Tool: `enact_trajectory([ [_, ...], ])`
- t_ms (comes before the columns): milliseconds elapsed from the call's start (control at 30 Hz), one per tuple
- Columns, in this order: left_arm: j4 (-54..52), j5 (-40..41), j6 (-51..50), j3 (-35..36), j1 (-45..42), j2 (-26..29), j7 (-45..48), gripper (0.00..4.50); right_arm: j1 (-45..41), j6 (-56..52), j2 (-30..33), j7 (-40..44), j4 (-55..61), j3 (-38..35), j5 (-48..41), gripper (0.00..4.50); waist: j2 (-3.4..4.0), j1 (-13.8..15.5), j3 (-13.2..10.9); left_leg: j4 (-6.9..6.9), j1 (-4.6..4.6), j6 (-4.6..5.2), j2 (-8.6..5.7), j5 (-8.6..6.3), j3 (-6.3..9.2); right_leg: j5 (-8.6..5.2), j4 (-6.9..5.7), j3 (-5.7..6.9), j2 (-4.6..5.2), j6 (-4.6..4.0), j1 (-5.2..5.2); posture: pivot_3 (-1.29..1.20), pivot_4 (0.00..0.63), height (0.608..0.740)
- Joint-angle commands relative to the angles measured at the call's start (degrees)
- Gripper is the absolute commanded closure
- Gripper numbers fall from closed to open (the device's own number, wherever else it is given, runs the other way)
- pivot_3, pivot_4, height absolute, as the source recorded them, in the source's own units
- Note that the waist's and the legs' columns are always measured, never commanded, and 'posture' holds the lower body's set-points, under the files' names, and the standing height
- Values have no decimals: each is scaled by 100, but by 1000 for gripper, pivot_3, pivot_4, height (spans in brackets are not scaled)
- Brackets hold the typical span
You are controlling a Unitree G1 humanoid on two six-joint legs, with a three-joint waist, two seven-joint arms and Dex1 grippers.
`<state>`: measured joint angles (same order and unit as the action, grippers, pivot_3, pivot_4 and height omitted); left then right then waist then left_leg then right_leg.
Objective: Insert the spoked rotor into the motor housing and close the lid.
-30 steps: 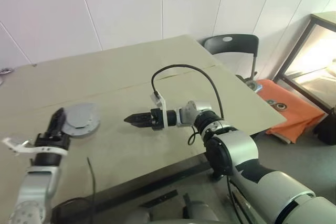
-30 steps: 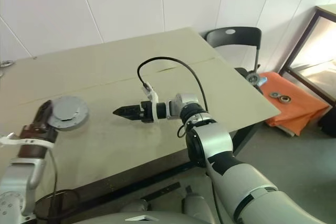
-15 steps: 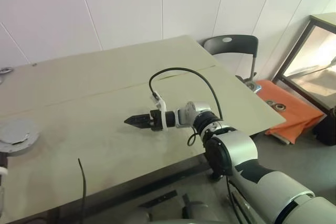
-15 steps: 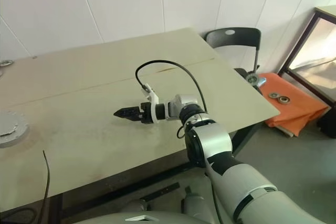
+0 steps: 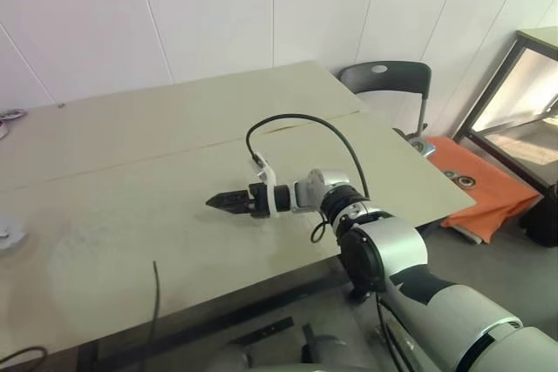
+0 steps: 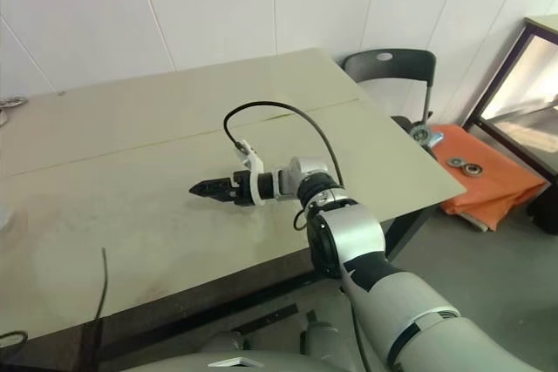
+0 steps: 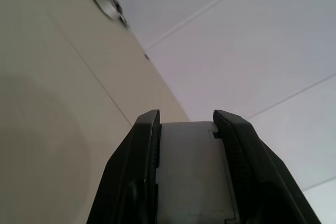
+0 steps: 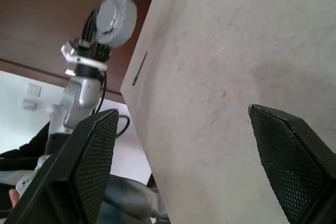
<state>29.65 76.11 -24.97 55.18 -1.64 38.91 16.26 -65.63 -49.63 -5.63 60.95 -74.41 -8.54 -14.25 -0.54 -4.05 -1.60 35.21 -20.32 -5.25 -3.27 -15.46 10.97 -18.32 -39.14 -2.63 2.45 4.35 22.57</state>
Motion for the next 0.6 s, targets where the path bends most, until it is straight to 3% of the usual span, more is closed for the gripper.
enact_trajectory([
  [33,361,-476,-2,-178,-522,359,326,3200,-21,41,47,-93,108,-130,-73,362,-4,-19,2,-2,-1,0,0,0,0,0,-1,-2,0,0,5,0,0,740],
  [267,1514,-1309,149,-377,-1156,376,694,3200,85,50,147,-280,137,-220,-86,362,-13,-158,7,-7,-13,-9,2,5,-1,1,-6,-22,2,1,27,0,0,740],
  [600,1666,-1940,173,-405,-1141,387,925,3200,151,116,117,-487,146,-244,-87,362,-16,-195,6,-5,-6,-2,4,1,-1,1,-19,-23,6,1,25,0,0,740],
])
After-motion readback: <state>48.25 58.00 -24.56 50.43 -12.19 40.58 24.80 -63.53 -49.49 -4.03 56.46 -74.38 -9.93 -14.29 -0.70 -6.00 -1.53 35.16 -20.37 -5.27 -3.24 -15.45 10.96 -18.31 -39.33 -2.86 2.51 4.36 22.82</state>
